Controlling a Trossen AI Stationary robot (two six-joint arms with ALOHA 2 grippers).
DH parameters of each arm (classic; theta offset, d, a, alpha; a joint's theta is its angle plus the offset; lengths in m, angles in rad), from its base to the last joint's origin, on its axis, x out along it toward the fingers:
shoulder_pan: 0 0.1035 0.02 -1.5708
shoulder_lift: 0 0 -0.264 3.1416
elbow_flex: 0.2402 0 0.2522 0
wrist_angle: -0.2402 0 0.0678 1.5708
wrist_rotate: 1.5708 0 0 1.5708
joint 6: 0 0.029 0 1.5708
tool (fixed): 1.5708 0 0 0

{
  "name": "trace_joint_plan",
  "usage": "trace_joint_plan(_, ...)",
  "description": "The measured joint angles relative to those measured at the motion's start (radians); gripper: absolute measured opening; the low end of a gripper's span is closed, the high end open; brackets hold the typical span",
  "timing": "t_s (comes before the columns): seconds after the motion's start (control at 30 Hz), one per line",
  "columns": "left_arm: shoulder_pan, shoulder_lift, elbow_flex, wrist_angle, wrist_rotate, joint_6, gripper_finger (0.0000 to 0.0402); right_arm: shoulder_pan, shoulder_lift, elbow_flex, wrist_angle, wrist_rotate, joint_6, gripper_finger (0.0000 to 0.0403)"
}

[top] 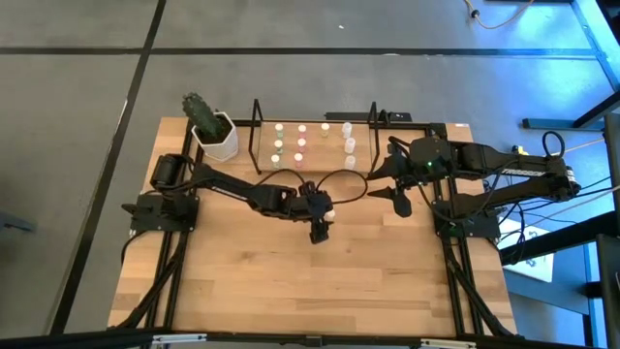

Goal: Pick and place medicine bottles onto shelf by color
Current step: Put the bottom yellow pill bottle on the shelf aligned with the other yellow pill bottle

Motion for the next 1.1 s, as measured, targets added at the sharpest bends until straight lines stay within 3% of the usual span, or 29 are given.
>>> trace_joint_plan(0.6, 0.005, 0.104, 0.0, 0.056, -0.023, 0.083, 0.0295, 0.0, -0.001, 0.0, 0.0, -0.003, 0.0, 0.0209)
trace_joint_plan(1.1, 0.041, 0.105, 0.0, 0.092, -0.021, 0.075, 0.0294, 0.0, 0.0, 0.0, 0.004, -0.005, 0.0, 0.0209)
